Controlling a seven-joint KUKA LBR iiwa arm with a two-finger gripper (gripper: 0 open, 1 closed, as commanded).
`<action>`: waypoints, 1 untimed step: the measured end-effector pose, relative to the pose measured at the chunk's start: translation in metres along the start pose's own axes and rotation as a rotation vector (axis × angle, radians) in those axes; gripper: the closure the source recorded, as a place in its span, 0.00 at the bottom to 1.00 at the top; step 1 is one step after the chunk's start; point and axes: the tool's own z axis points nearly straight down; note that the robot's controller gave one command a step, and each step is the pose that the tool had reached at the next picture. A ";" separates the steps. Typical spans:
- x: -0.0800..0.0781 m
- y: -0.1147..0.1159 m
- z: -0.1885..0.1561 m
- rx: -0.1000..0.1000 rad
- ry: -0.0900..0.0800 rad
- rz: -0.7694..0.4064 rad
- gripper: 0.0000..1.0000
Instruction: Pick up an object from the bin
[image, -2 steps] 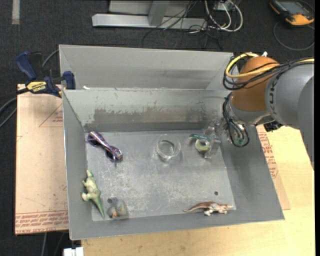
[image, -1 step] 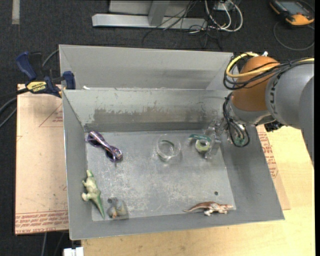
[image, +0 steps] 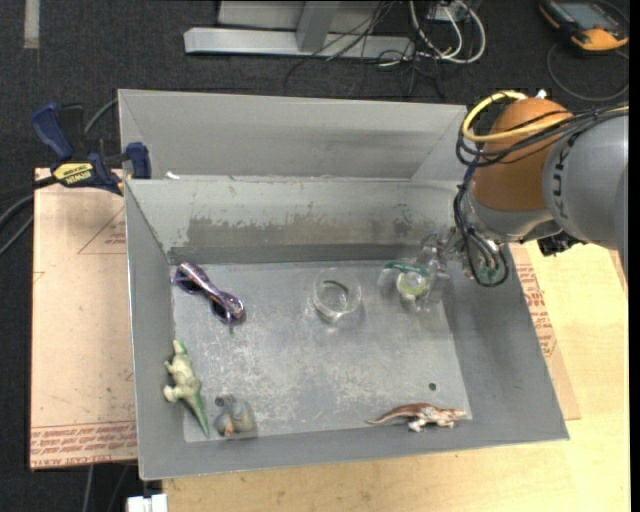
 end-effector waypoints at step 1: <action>-0.003 0.000 -0.021 -0.001 -0.010 0.000 1.00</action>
Offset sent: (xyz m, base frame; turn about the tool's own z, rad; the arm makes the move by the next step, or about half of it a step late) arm 0.0000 0.0000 0.0272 0.0000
